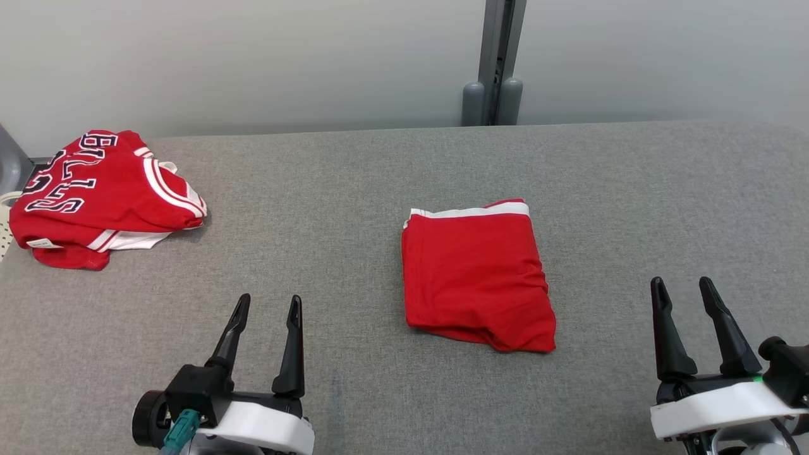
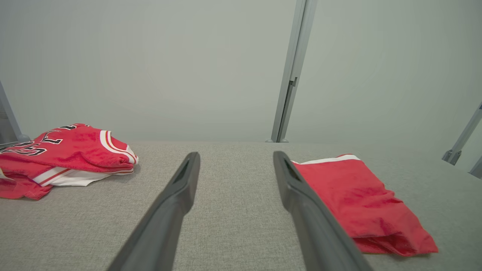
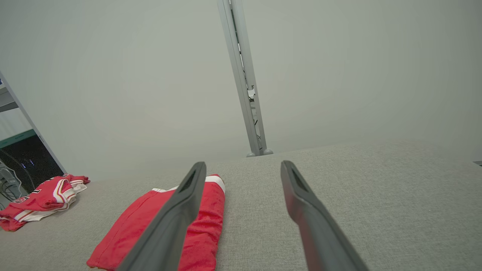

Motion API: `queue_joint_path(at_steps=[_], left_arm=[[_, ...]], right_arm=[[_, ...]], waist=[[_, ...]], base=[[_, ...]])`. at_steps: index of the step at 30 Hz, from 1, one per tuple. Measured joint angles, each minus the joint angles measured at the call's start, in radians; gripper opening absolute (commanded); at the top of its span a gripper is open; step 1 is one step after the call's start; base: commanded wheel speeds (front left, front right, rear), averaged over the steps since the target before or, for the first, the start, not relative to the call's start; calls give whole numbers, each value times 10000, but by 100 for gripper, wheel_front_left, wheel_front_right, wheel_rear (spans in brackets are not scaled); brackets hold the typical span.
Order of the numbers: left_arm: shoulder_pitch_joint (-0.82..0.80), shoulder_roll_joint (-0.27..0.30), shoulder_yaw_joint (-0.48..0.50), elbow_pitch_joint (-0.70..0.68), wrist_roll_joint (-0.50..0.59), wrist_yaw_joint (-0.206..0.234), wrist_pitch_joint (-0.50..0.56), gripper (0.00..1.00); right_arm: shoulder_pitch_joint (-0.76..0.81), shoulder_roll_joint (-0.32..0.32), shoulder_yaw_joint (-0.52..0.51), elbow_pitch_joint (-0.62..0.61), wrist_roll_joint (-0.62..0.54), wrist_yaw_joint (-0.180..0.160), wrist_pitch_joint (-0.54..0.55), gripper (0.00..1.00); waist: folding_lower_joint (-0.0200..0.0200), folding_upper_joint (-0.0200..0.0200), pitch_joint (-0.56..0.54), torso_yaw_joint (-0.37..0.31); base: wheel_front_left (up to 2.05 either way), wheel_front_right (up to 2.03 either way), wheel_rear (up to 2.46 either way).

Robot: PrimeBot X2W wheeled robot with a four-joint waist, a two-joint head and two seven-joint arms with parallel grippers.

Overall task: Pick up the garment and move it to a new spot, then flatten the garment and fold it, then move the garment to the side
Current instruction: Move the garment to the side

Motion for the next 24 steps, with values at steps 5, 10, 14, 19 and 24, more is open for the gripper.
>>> queue_joint_path(at_steps=[5,10,14,19,24], left_arm=[[-60,-6,-13,-19,4,-2,0,100],[-212,-12,-59,-21,8,-2,-2,100],[-376,-13,-146,-25,6,-4,-2,100],[-507,-13,-217,-58,-19,0,0,100],[-656,-15,-316,-86,-96,52,-2,100]], right_arm=[[-240,8,67,113,69,0,270,100],[-1081,-27,140,514,136,0,1496,100],[-2001,-591,523,1012,905,0,2945,100],[-2867,-1287,951,1743,1705,0,4282,100],[-3705,-1655,1356,2823,2941,0,5869,100]], waist=[[1,-1,95,45],[1,0,250,134],[0,0,417,282],[0,0,643,459],[1,0,933,711]], base=[[0,0,0],[0,0,0],[0,0,0],[0,0,0],[0,0,0]])
